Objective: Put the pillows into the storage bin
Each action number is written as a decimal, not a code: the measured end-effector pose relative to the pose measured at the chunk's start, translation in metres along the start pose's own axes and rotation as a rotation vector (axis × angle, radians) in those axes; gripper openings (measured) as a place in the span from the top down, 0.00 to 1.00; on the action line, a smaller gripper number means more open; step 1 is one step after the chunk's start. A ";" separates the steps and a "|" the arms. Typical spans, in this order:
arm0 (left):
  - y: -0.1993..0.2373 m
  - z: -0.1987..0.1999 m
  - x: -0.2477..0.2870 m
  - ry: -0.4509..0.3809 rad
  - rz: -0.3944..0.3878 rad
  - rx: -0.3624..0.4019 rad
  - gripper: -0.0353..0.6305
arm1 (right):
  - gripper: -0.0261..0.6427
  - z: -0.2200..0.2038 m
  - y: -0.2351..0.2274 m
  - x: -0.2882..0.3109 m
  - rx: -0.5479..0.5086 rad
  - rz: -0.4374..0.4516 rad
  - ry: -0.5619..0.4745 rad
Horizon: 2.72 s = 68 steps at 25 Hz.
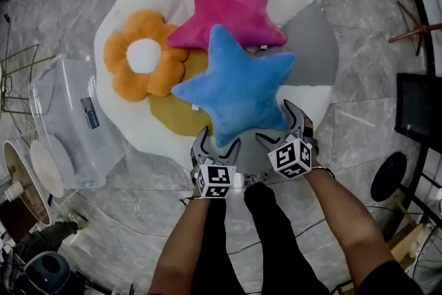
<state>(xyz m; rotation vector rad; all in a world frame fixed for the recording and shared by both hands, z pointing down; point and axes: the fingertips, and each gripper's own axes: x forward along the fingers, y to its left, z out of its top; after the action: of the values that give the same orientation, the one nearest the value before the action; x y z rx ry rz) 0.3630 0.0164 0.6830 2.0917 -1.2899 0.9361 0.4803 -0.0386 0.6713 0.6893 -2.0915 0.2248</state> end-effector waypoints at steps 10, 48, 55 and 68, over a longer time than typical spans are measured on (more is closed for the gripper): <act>0.004 -0.020 0.046 0.130 0.001 0.007 0.36 | 0.29 -0.006 0.003 0.036 -0.027 0.029 0.052; 0.142 0.019 -0.171 -0.176 0.115 0.039 0.54 | 0.49 0.213 0.128 -0.047 -0.051 -0.047 -0.269; 0.241 -0.033 -0.242 -0.151 0.182 0.008 0.55 | 0.48 0.299 0.222 -0.010 -0.085 0.033 -0.285; 0.414 -0.130 -0.361 -0.078 0.319 -0.183 0.55 | 0.48 0.458 0.385 0.061 -0.221 0.217 -0.295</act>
<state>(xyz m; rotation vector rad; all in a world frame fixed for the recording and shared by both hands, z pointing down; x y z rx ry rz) -0.1620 0.1362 0.5134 1.8304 -1.7174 0.8338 -0.0826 0.0719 0.4901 0.3797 -2.4305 0.0085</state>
